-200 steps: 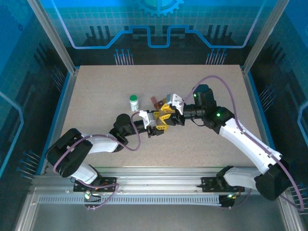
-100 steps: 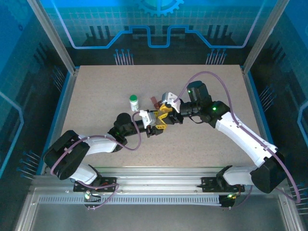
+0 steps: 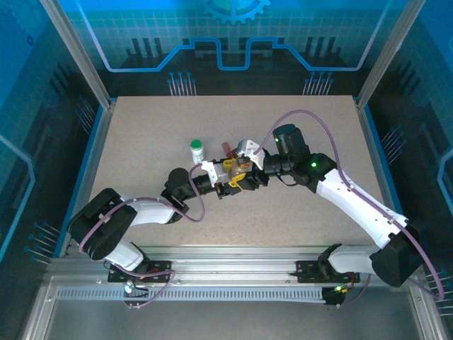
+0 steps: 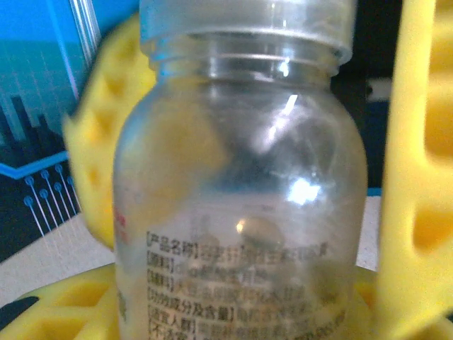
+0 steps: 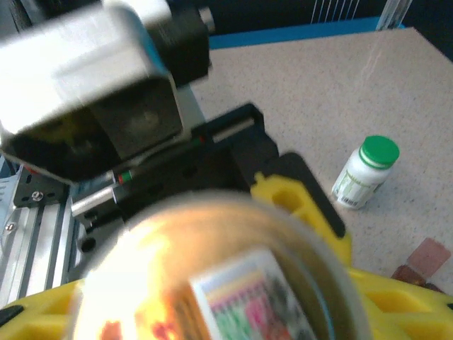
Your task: Sort the pills into containers
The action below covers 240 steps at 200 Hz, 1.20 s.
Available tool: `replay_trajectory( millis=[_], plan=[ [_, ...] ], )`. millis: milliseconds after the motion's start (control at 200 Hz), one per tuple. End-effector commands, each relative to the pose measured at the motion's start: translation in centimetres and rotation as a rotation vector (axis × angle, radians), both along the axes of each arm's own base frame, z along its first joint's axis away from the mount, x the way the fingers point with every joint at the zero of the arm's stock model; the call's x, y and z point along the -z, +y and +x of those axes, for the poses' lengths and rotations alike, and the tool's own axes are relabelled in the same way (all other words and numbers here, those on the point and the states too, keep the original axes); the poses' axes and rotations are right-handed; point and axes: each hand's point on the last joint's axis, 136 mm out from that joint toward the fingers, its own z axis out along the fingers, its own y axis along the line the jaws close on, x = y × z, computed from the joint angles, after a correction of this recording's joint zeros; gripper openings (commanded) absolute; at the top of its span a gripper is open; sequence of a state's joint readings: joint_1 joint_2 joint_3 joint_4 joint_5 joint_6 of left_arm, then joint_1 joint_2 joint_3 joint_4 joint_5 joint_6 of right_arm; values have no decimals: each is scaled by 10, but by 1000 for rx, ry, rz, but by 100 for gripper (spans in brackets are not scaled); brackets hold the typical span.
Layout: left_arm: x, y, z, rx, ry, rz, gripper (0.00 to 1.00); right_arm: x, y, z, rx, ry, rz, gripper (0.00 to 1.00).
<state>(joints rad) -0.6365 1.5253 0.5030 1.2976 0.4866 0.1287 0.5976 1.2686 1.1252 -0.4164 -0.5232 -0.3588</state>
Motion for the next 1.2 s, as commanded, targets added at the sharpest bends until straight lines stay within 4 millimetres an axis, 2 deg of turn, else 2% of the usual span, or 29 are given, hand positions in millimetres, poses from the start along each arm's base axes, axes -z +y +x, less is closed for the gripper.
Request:
replay_trajectory(
  millis=[0, 235, 395, 575, 680, 911, 1016, 1196],
  plan=[
    [-25, 3, 5, -7, -69, -70, 0, 5, -2, -12, -11, 37, -26, 67],
    [-14, 5, 13, -20, -32, -60, 0, -7, -9, -14, 0, 17, -8, 77],
    [-6, 9, 19, -29, -4, -54, 0, -22, -23, -16, 29, -10, 8, 84],
    [2, 15, 22, -23, 30, -45, 0, -31, -35, -17, 37, -56, 10, 86],
    [7, 14, 13, 31, 32, -26, 0, -36, -34, -18, 8, -113, 17, 84],
    [11, 9, -18, 196, 29, 3, 0, -63, -29, -14, -81, -248, 79, 80],
    [14, 7, -28, 254, 19, 19, 0, -77, -27, -28, -211, -266, 155, 75],
    [12, 7, -36, 298, 11, 24, 0, -73, -23, -46, -392, -270, 186, 72]
  ],
)
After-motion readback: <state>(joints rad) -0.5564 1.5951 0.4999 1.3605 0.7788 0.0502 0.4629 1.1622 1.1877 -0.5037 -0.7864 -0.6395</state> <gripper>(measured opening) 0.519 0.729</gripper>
